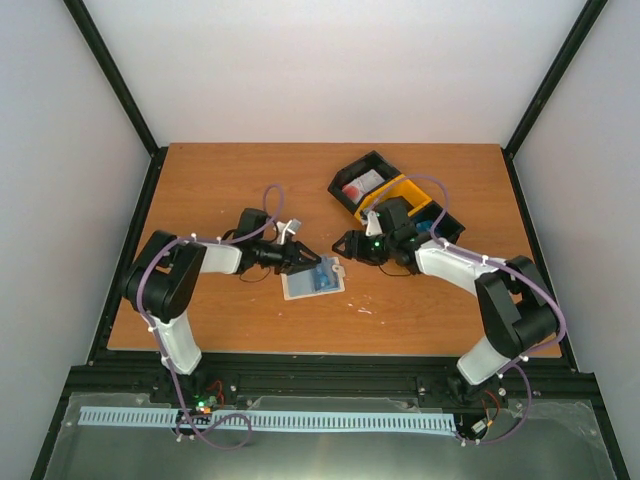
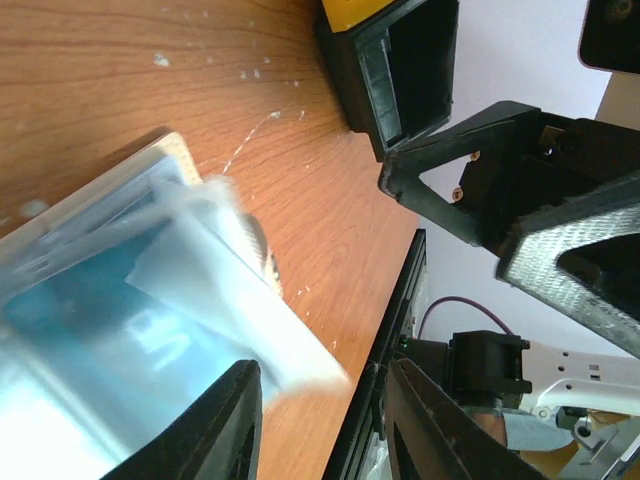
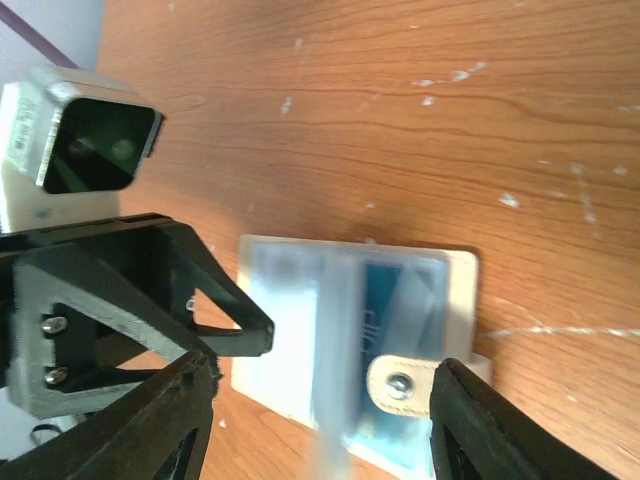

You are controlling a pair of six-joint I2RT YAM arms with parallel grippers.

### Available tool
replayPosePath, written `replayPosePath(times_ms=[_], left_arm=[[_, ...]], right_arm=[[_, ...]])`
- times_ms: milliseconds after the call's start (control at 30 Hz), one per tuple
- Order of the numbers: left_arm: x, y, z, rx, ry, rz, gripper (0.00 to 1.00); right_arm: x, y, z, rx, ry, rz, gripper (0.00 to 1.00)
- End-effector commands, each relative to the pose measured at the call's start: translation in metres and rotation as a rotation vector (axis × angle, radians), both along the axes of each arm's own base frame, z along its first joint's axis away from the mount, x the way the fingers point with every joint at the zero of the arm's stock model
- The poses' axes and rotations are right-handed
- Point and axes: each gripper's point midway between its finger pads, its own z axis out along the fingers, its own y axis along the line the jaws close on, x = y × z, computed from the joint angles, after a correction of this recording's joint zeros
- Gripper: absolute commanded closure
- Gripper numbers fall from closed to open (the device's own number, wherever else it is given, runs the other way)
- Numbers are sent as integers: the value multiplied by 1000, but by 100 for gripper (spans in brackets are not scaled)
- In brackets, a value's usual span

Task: Put the credit cards into the card holder
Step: Turn over the card slot in the card holder.

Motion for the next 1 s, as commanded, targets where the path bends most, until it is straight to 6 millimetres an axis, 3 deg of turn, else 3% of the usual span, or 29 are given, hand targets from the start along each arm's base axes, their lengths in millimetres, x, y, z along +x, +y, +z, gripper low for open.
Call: replayPosePath(times_ms=[0,133,300,533,733,967], left_arm=[[3,-11,10,-16,-66,-66,64],[5,-8,8,23,-80,-51,62],[14,7,5,156,-130,48,57],[22,40,-2,348,-160,227,59],[13,53,-19,422,-105,261,67],[7,60,-38,474,-46,262,75]], right_arm=[[4,-24,0,-114,-45,-75,41],[5,-33,-1,-176,-59,-86,42],[4,-28,1,-291,-101,-46,42],[-5,11,2,-425,-179,84,49],[-25,47,-16,-489,-190,248,61],[-40,68,-41,-432,-110,356,72]])
